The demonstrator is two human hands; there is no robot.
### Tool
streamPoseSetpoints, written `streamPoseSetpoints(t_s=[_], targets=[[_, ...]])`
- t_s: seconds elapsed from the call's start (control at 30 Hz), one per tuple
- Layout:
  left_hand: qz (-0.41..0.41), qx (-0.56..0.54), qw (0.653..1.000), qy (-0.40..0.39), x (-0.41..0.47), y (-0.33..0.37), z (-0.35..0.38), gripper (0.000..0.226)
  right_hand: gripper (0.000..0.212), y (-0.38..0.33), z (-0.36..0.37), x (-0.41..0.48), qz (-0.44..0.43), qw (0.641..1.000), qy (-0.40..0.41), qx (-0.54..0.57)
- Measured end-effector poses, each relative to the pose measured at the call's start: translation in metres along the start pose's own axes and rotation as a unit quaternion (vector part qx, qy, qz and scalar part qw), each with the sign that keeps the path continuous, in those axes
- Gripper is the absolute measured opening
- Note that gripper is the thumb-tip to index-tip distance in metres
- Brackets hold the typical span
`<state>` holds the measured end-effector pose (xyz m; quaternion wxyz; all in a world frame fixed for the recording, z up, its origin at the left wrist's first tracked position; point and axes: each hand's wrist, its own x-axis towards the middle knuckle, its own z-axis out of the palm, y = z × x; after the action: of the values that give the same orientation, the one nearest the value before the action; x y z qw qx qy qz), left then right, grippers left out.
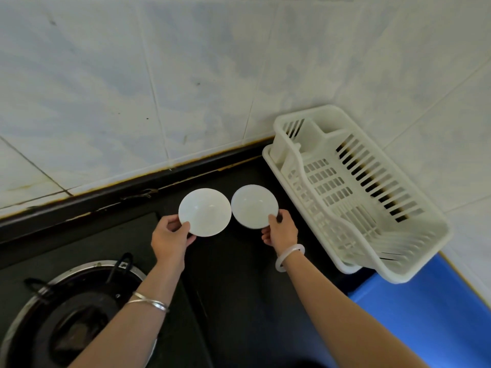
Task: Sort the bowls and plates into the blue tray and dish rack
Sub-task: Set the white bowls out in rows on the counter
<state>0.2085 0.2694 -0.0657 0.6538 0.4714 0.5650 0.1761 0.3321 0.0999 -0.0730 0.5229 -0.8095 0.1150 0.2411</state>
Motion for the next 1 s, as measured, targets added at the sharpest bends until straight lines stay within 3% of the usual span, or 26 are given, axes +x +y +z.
streamPoseSetpoints(t_s=[0.1,0.2,0.33,1.0], targets=[[-0.03,-0.021,0.999,-0.037,-0.002,-0.003,-0.005,0.029,0.042,-0.001,-0.008,-0.002,0.036,0.998,-0.037,0.031],[-0.105,-0.072,0.99,-0.068,-0.004,-0.008,-0.008,0.031,0.045,0.002,-0.011,-0.004,0.072,0.987,-0.063,0.13],[-0.15,-0.143,0.977,-0.06,-0.005,-0.007,-0.004,0.032,0.039,0.001,-0.004,-0.003,0.073,0.966,-0.047,0.243],[-0.162,-0.201,0.965,-0.051,0.013,0.032,0.043,0.031,0.031,-0.059,0.038,0.064,0.056,0.956,-0.031,0.288]])
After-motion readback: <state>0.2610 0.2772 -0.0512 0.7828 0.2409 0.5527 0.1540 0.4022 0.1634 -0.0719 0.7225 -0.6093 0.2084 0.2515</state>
